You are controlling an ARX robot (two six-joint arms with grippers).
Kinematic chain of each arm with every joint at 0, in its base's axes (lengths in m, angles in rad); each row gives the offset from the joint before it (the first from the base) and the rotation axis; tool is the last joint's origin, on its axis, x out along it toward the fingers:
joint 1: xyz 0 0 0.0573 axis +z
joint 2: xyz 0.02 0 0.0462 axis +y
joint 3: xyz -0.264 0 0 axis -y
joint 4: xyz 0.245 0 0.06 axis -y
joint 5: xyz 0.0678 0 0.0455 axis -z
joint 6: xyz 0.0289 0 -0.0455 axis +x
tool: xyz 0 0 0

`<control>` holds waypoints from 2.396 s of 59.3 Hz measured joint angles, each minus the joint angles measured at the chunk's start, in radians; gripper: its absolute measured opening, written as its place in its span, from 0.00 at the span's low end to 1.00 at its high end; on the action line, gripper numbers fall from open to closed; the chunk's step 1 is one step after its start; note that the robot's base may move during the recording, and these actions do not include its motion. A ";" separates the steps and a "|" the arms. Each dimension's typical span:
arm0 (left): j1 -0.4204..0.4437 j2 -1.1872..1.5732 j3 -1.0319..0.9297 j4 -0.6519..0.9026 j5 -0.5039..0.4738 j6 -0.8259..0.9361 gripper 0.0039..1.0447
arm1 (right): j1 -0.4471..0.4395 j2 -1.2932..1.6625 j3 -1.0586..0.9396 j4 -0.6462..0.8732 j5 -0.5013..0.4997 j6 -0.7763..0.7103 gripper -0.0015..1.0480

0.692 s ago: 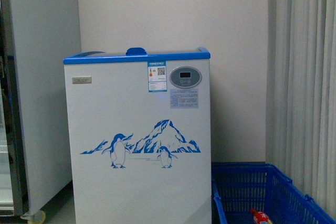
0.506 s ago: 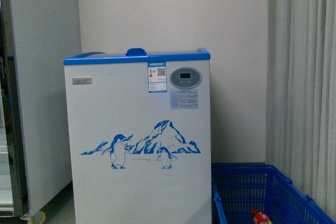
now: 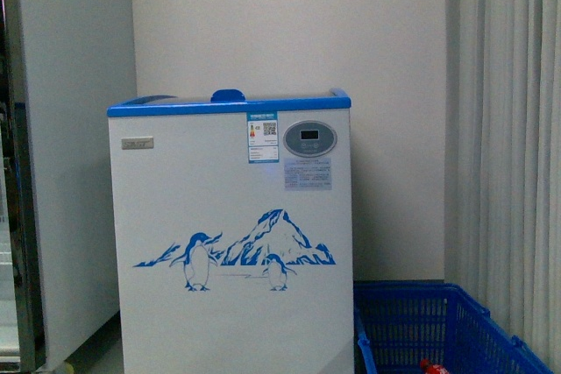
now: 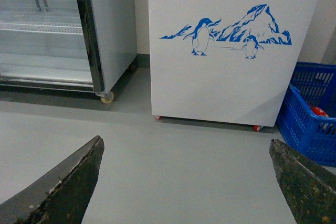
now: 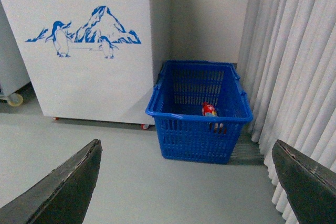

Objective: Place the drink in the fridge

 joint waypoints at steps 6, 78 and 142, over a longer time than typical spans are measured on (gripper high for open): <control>0.000 0.000 0.000 0.000 0.000 0.000 0.92 | 0.000 0.000 0.000 0.000 0.000 0.000 0.93; 0.000 0.000 0.000 0.000 0.000 0.000 0.92 | 0.000 0.000 0.000 0.000 -0.001 0.000 0.93; 0.000 0.001 0.000 0.000 0.000 0.000 0.92 | 0.000 0.002 0.000 0.000 0.000 0.000 0.93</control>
